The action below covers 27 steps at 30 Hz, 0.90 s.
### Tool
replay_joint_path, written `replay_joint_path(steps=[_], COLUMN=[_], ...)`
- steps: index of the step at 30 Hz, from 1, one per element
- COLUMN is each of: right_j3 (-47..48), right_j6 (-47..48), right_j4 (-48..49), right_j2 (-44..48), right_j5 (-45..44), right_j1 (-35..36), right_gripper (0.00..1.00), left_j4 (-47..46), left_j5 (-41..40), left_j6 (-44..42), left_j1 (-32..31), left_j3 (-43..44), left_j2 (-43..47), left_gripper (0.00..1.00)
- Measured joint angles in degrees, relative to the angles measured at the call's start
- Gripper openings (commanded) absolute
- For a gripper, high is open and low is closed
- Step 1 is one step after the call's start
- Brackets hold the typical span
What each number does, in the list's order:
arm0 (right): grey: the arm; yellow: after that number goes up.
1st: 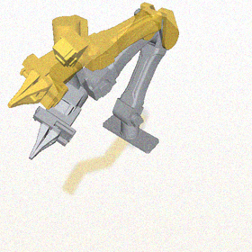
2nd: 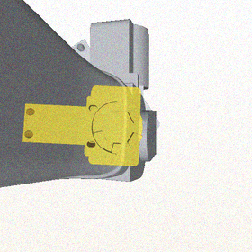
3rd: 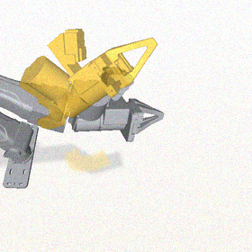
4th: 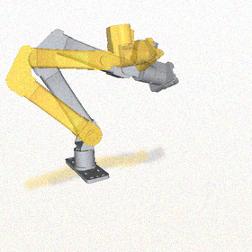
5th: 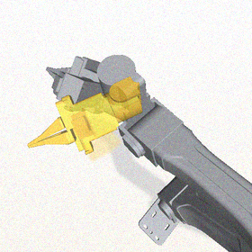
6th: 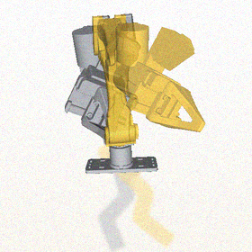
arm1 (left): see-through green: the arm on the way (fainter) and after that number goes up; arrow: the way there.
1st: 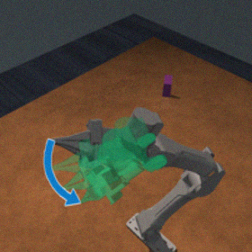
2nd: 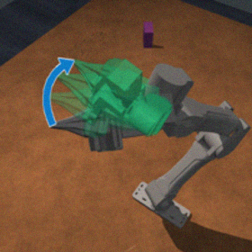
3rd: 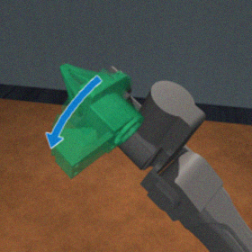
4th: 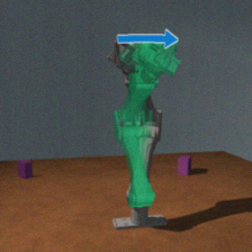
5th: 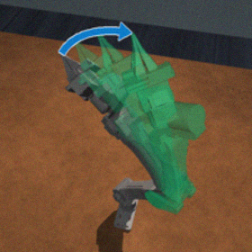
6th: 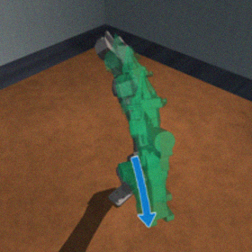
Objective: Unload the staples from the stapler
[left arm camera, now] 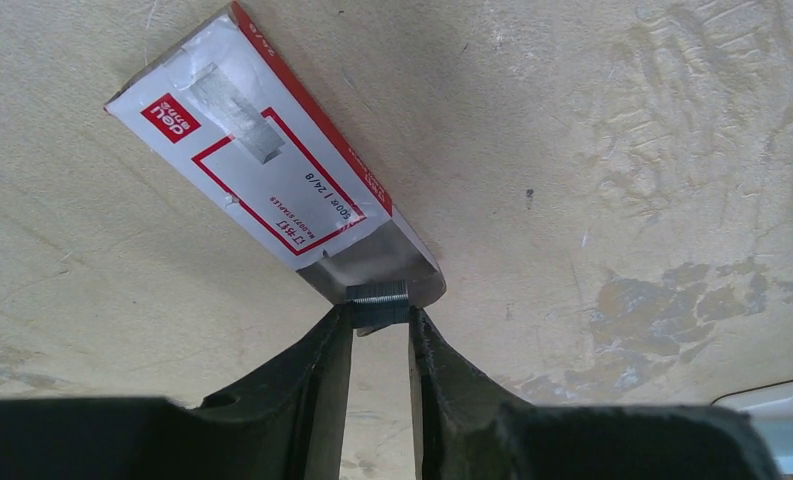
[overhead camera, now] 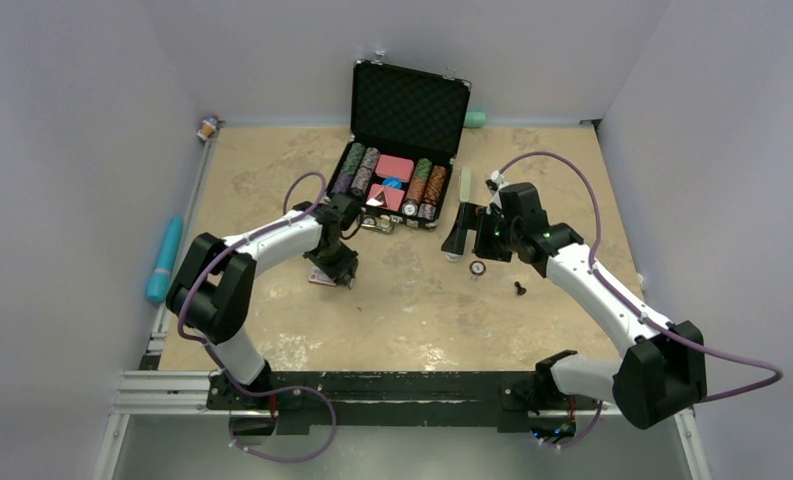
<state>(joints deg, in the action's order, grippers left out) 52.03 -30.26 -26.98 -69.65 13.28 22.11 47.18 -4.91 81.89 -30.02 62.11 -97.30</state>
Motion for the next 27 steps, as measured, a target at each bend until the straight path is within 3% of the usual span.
replay_joint_path(steps=[5, 17, 19, 24, 27], right_j3=[0.0, 0.0, 0.0, 0.2, 0.7], right_j6=[0.1, 0.3, 0.4, 0.9, 1.3], right_j4=[0.0, 0.0, 0.0, -0.7, -1.8], right_j2=[-0.4, -0.4, -0.4, -0.4, -0.3], right_j5=[0.0, 0.0, 0.0, -0.6, -2.4], right_j1=[0.0, 0.0, 0.0, 0.0, 0.0], right_gripper=[0.98, 0.98, 0.98, 0.99, 0.99], left_j4=[0.0, 0.6, 1.0, 2.1, 2.6], left_j5=[-0.4, -1.2, -1.3, -1.4, -1.7], left_j6=[-0.1, -1.6, -2.3, -7.4, -10.8], left_j1=[0.0, 0.0, 0.0, 0.0, 0.0], left_j3=[0.0, 1.5, 2.7, 6.1, 6.6], left_j2=[0.0, 0.0, 0.0, 1.5, 3.7], left_gripper=[0.41, 0.44, 0.51, 0.83, 0.88])
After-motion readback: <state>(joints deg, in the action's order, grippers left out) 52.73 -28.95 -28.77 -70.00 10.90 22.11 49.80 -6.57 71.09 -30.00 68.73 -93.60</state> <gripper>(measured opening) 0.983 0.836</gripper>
